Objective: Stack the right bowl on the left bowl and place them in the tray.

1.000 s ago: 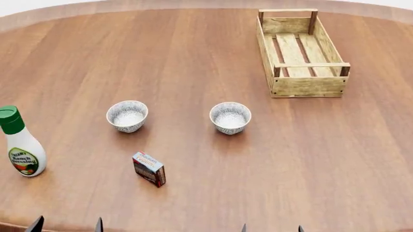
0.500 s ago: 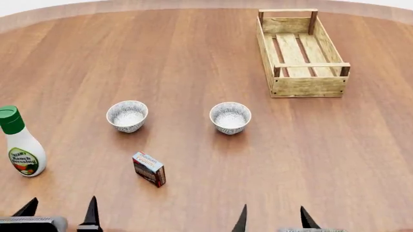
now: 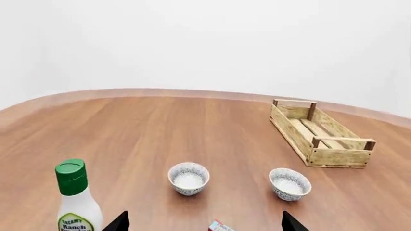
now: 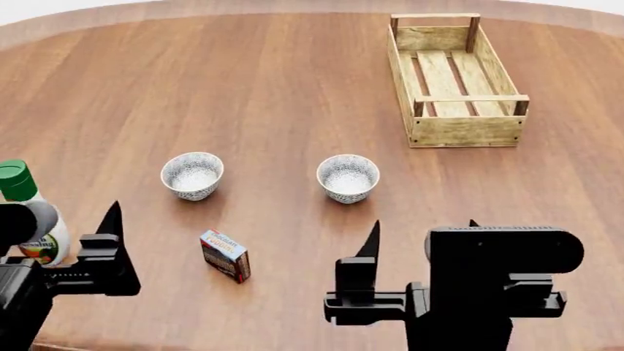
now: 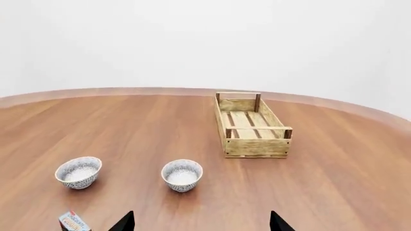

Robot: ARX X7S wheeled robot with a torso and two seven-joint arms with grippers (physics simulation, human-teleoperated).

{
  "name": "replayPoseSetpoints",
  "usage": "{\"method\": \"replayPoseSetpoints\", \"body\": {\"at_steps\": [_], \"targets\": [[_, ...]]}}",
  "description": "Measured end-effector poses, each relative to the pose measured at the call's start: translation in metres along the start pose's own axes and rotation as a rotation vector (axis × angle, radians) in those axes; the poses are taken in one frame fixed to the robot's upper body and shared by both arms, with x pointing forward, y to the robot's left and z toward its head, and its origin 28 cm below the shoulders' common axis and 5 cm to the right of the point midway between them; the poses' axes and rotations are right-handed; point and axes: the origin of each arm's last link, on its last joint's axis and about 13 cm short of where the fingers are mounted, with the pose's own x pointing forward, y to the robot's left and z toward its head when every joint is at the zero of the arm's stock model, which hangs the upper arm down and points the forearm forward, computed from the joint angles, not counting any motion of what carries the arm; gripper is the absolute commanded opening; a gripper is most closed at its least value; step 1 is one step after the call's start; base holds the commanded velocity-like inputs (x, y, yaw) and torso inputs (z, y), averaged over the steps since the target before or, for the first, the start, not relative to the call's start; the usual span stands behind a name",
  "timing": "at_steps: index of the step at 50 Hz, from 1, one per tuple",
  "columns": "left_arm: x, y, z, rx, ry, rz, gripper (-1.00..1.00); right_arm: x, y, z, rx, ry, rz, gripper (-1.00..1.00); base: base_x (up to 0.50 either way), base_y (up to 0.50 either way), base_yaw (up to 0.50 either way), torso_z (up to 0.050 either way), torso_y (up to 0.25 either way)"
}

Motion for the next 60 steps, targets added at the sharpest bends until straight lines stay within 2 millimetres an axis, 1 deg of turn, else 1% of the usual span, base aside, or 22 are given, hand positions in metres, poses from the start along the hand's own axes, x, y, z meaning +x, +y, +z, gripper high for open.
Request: {"method": "replayPoseSetpoints", "body": {"at_steps": [10,20,37,60], "targets": [[0.0,0.002,0.026,0.019,-0.031,0.0,1.0,0.005,-0.005,0.028,0.002,-0.033,-0.02,1.0,0.0,0.0,0.0,0.0,0.0],[-0.003,0.003,0.042,0.036,-0.057,-0.002,1.0,0.004,-0.007,0.042,-0.004,-0.064,-0.021,1.0,0.03,0.0,0.0,0.0,0.0],[-0.004,0.004,0.049,0.051,-0.074,-0.002,1.0,0.003,-0.007,0.048,-0.015,-0.08,0.004,1.0,0.5,0.0,0.0,0.0,0.0],[-0.008,0.006,0.051,0.054,-0.099,0.018,1.0,0.002,-0.006,0.049,-0.011,-0.084,0.03,1.0,0.5,0.0,0.0,0.0,0.001]]}}
